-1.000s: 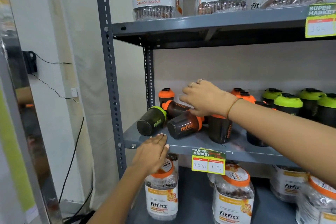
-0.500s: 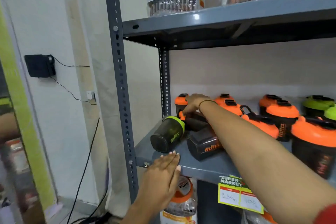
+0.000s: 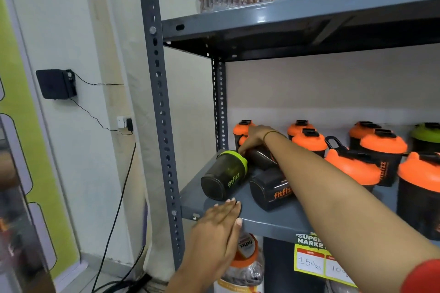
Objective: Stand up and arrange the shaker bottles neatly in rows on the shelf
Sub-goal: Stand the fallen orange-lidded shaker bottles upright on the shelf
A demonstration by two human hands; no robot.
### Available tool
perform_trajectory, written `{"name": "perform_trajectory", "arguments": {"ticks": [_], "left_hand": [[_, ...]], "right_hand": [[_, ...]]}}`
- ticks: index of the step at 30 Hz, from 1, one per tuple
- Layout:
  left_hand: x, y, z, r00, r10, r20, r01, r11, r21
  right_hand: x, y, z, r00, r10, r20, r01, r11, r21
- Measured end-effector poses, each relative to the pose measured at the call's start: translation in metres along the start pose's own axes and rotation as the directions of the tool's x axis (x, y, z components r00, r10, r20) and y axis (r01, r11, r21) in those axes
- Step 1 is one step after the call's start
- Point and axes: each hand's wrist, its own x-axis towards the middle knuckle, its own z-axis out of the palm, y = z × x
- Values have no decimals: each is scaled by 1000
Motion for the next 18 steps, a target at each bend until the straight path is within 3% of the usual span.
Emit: {"name": "perform_trajectory", "arguments": {"ticks": [4, 8, 11, 18], "left_hand": [[-2, 2, 1, 1000, -23, 2, 23, 1000, -6], [-4, 3, 3, 1000, -19, -12, 20, 1000, 9], [-4, 2, 3, 1000, -20, -18, 20, 1000, 13], [-3, 0, 6, 999, -20, -38, 21, 1000, 6]], "right_hand": [[-12, 7, -14, 993, 48, -110, -23, 976, 219], [-14, 18, -7, 967, 123, -222, -1, 877, 480], [-14, 19, 2, 948, 164, -275, -1, 860, 510], [-2, 17, 24, 960, 188, -210, -64, 870, 489]]}}
